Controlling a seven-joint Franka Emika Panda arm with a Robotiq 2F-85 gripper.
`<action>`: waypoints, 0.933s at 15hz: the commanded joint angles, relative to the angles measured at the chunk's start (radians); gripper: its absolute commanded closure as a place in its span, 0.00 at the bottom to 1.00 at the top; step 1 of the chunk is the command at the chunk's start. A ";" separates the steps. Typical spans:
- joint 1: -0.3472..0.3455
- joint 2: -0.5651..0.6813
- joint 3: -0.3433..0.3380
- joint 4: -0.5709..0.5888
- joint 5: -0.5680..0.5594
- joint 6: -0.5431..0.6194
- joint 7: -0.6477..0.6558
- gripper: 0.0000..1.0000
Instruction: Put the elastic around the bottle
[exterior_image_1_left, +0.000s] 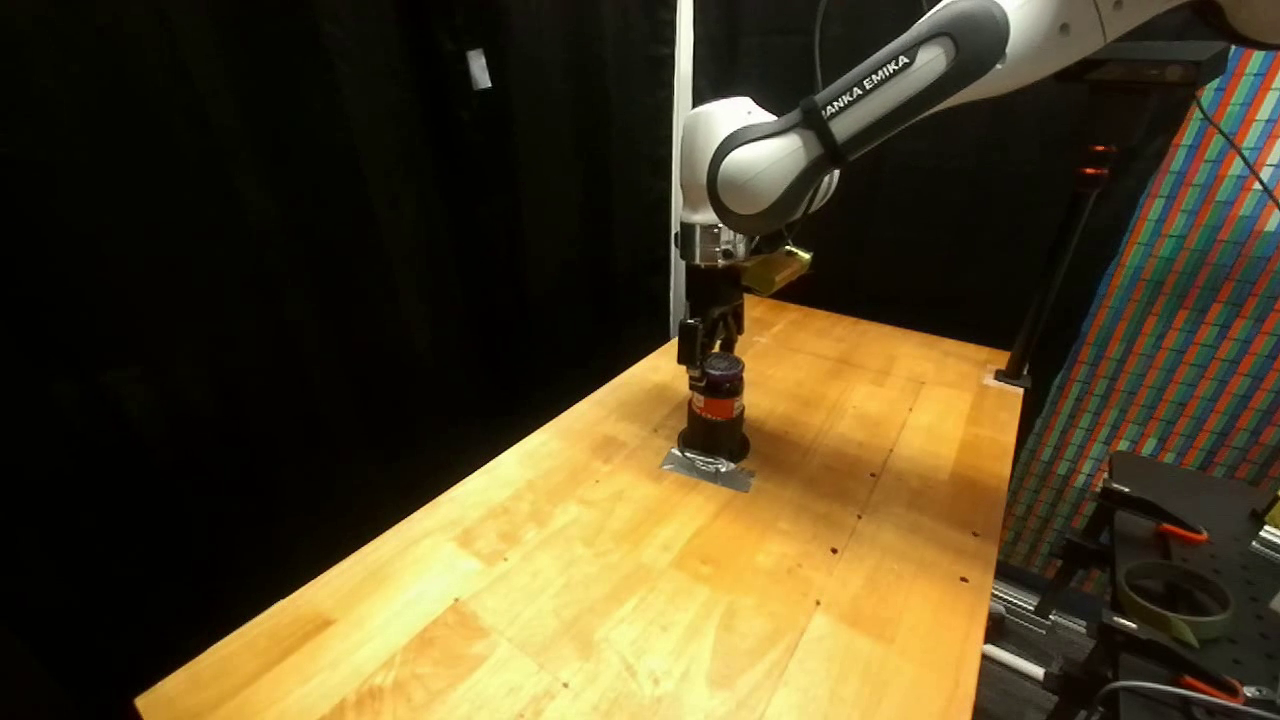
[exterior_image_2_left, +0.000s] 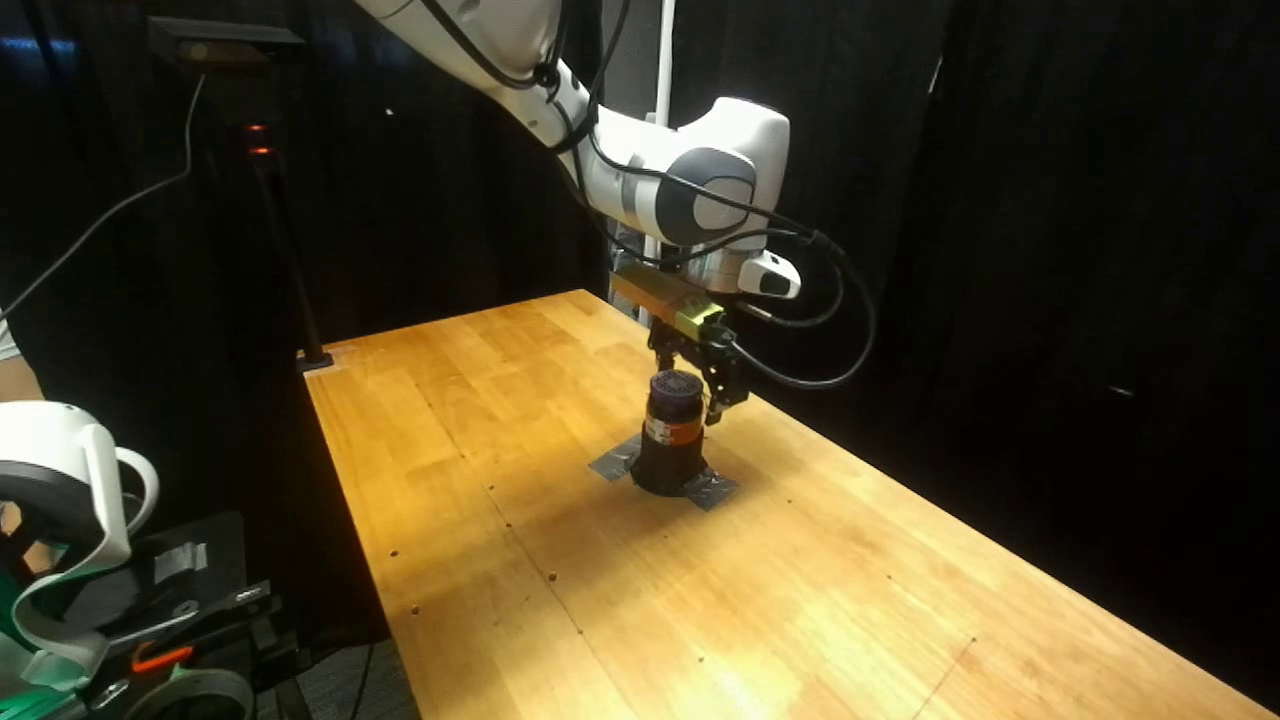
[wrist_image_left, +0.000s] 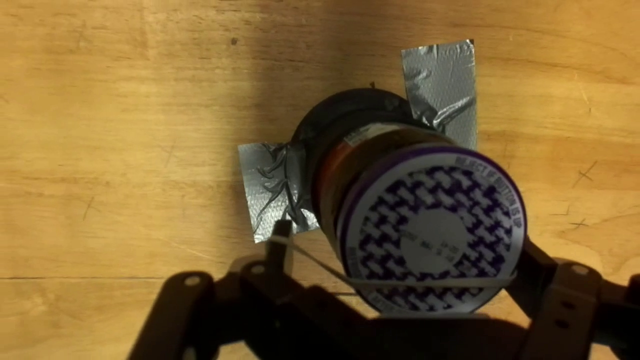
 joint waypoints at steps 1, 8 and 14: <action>-0.011 -0.083 -0.005 -0.097 0.017 0.025 0.000 0.00; -0.046 -0.127 0.019 -0.182 0.078 -0.002 -0.057 0.00; -0.080 -0.149 0.032 -0.204 0.152 0.010 -0.117 0.00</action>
